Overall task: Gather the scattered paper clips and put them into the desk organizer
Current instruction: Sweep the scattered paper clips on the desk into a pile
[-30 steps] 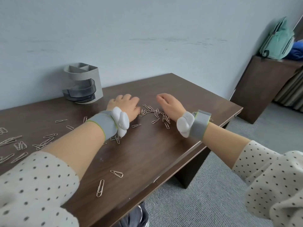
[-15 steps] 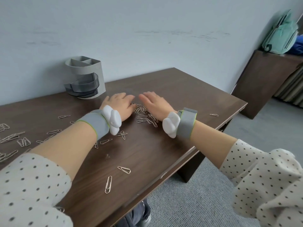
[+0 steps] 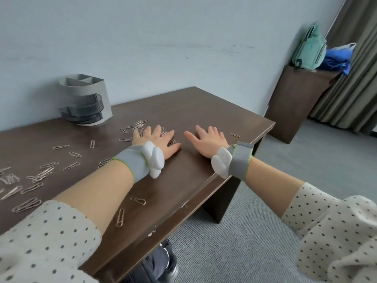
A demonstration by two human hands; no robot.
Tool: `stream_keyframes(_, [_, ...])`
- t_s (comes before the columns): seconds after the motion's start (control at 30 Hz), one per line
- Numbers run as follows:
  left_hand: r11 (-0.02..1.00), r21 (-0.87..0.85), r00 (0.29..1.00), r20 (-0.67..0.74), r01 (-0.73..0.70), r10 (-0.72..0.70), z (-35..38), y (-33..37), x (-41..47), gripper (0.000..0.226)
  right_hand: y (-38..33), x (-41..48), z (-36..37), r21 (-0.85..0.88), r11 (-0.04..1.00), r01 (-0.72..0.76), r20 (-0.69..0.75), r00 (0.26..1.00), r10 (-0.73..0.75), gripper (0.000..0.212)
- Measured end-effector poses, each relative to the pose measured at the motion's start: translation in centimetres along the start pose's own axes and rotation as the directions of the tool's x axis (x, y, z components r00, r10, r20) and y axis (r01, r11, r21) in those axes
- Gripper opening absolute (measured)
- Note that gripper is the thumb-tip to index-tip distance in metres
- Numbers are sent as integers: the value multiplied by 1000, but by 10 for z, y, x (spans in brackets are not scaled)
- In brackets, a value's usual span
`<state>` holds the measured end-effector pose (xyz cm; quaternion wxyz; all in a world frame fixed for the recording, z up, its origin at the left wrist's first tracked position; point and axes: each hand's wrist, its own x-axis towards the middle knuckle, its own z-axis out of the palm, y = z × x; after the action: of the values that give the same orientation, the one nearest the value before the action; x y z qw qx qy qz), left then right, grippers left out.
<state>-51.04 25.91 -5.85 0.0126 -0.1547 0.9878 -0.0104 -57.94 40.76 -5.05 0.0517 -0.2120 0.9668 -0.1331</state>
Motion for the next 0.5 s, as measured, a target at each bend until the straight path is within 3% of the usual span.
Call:
stream_keyframes(0.13, [998, -24, 999, 20, -50, 50, -8, -39, -11, 55, -32, -3, 3, 77, 976, 205, 23, 978, -207, 64])
stream_keyframes(0.2, [998, -26, 998, -15, -56, 56, -9, -54, -17, 55, -36, 0, 1, 78, 967, 242, -36, 970, -240, 64])
stream_keyframes(0.23, [998, -36, 998, -31, -58, 57, -9, -61, -18, 55, -34, 5, -2, 36, 979, 199, -96, 976, -195, 67])
stream_keyframes(0.3, [996, -64, 997, -53, -62, 59, -8, -65, -18, 57, -16, 13, -11, -94, 995, -31, -184, 983, 13, 76])
stream_keyframes(0.4, [991, -91, 993, -78, -98, 91, -7, -51, -13, 58, 16, 12, -19, -129, 940, -316, -160, 942, 295, 87])
stream_keyframes(0.5, [979, -102, 983, -69, -175, 168, -1, -21, -6, 58, 17, 3, -13, -81, 947, -312, -91, 948, 305, 87])
